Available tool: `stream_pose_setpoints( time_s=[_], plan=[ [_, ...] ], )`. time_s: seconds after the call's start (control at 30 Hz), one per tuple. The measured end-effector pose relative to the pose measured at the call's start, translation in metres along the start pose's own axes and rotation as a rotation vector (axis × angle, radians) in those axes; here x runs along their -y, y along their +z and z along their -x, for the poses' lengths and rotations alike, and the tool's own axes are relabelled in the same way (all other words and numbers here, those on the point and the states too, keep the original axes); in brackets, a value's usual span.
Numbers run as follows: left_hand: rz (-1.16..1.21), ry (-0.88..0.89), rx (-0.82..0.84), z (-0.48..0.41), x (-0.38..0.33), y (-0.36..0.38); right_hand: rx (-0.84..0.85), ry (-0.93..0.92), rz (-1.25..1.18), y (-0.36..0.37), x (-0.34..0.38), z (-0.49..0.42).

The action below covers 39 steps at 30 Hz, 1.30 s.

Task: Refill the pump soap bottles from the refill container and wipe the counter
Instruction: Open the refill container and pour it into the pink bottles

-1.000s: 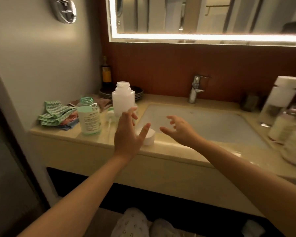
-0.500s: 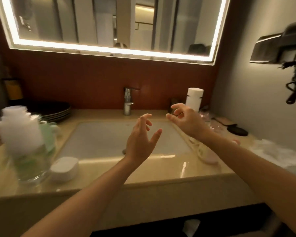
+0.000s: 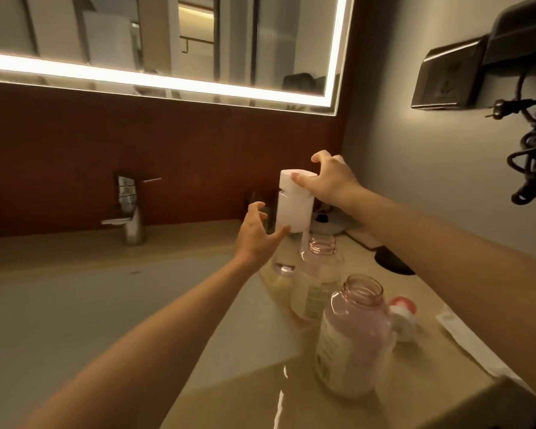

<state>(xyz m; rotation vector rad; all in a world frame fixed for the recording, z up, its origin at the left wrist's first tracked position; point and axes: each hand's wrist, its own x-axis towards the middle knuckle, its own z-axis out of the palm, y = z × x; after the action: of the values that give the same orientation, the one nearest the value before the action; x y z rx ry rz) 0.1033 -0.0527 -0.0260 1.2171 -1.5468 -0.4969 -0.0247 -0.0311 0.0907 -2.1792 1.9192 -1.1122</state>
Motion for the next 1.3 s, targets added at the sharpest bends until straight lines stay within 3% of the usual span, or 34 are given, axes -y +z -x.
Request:
stream_pose_setpoints(
  time_s=[0.23, 0.43, 0.63, 0.93, 1.3],
  plan=[
    [0.279, -0.099, 0.240, -0.033, 0.008, 0.033, 0.172, 0.037, -0.080, 0.015, -0.020, -0.027],
    [0.238, -0.057, 0.143, -0.028, 0.010, 0.016, 0.162, -0.037, -0.079, 0.012, 0.000, -0.018],
    [0.176, -0.059, 0.090, 0.008, -0.009, -0.054, 0.139, -0.119, -0.157, -0.004, 0.059, 0.029],
    [0.127, -0.124, 0.027, 0.140, -0.040, -0.168, 0.173, -0.210, -0.203, -0.021, 0.149, 0.146],
    [0.096, -0.162, 0.004, 0.240, -0.045, -0.226, 0.219, -0.358, -0.200, -0.017, 0.186, 0.234]
  ],
)
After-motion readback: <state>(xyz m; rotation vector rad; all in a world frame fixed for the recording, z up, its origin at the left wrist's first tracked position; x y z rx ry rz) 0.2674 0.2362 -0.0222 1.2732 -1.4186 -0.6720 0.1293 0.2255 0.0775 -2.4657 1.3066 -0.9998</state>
